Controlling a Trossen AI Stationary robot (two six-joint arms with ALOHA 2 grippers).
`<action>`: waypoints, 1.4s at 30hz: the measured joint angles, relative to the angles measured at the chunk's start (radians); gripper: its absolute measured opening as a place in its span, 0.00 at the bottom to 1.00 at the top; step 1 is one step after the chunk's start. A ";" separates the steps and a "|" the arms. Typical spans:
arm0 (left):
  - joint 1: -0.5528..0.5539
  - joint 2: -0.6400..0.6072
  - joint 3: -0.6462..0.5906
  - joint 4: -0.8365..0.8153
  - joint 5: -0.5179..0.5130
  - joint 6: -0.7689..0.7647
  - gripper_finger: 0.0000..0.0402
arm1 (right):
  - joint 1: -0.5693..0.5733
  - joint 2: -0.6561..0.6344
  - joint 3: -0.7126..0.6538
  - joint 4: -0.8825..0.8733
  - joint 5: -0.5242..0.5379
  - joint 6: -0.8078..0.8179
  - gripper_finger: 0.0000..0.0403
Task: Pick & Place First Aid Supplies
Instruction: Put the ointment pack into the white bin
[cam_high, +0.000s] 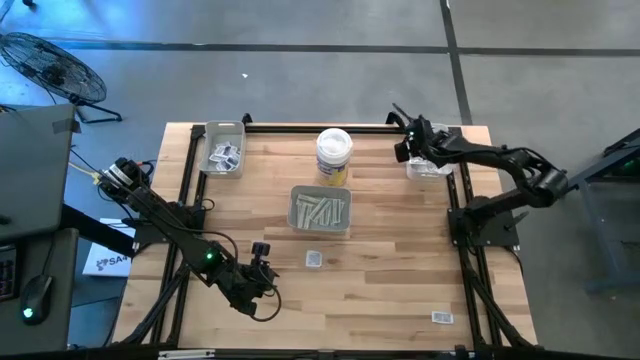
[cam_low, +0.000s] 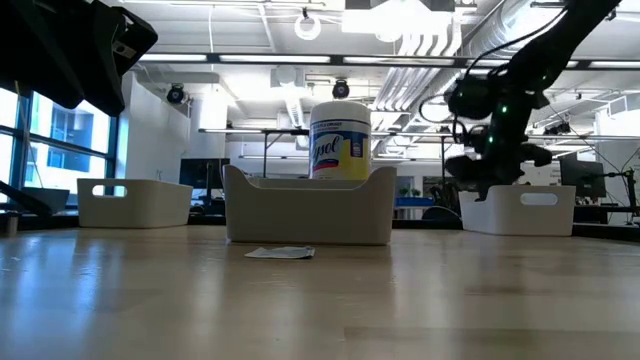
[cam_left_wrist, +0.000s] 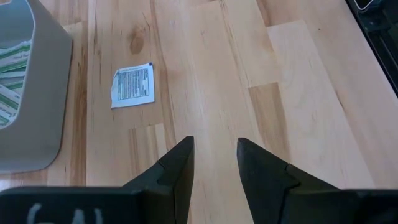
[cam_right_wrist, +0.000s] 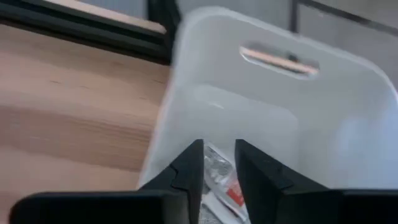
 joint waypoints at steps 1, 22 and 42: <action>0.000 0.000 0.000 0.000 0.000 0.000 0.30 | 0.000 -0.024 0.001 0.000 -0.018 -0.026 0.23; 0.000 0.000 0.000 0.000 0.000 0.000 0.30 | 1.018 -0.429 0.071 -0.357 -0.144 0.319 0.21; 0.000 0.000 0.000 0.000 0.000 0.000 0.30 | 1.554 0.189 0.396 -0.601 -0.719 1.035 0.20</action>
